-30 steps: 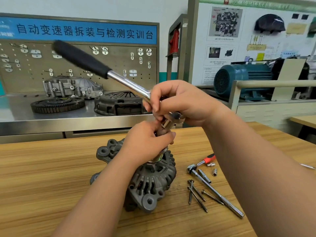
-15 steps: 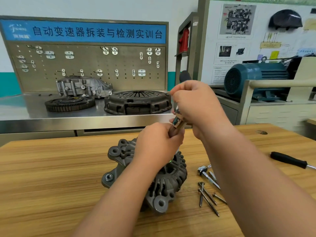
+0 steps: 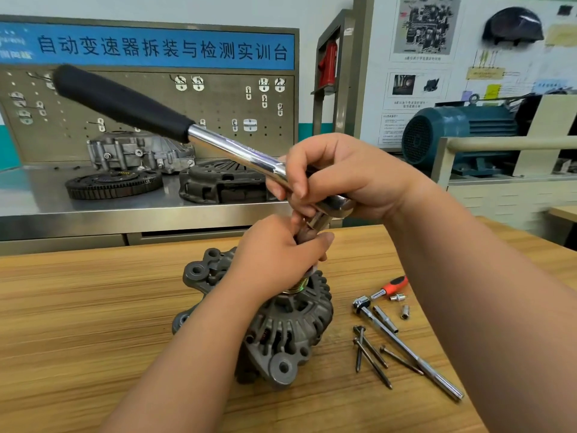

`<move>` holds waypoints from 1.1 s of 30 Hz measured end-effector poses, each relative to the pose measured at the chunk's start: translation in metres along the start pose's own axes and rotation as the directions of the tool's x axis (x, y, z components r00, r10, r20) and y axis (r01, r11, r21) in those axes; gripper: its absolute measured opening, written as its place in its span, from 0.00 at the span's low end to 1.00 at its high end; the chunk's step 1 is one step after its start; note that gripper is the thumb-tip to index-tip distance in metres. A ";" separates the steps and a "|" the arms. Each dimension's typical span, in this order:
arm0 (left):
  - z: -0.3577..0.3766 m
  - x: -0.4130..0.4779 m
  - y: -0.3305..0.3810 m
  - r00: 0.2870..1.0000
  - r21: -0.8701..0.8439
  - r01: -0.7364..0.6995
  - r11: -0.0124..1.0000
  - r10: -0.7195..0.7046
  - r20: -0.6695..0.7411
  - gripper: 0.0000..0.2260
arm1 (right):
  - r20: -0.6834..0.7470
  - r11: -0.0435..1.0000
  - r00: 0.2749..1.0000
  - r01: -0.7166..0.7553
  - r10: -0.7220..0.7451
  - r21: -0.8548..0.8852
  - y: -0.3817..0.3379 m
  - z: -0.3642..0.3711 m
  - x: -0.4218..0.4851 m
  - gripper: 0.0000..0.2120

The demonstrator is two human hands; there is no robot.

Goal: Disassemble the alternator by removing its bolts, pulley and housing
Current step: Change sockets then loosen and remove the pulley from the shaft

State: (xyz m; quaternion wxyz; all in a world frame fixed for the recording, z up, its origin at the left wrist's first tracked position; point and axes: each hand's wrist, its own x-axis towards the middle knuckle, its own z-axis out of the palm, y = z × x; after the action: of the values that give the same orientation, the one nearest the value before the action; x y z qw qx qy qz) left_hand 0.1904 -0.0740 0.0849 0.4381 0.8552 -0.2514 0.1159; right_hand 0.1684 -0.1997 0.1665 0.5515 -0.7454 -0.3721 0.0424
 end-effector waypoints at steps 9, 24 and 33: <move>0.004 -0.004 0.005 0.996 0.106 0.020 0.994 -0.011 -0.085 0.17 | -0.714 0.973 0.696 -0.211 0.080 -0.096 0.003 0.028 0.007 0.15; -0.001 -0.005 0.003 0.999 -0.032 0.014 0.999 -0.016 -0.042 0.16 | -0.084 0.999 0.996 0.014 -0.010 0.049 0.000 0.009 -0.001 0.09; 0.004 -0.006 0.004 0.991 0.071 0.009 0.997 0.000 -0.131 0.16 | -0.452 0.999 0.891 -0.052 0.044 -0.005 -0.001 0.026 0.000 0.13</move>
State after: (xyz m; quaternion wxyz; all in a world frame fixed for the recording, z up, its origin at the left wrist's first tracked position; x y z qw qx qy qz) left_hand 0.1831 -0.0769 0.0832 0.4230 0.8616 -0.2158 0.1794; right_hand 0.1560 -0.1787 0.1569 0.6150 -0.7486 -0.2158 -0.1212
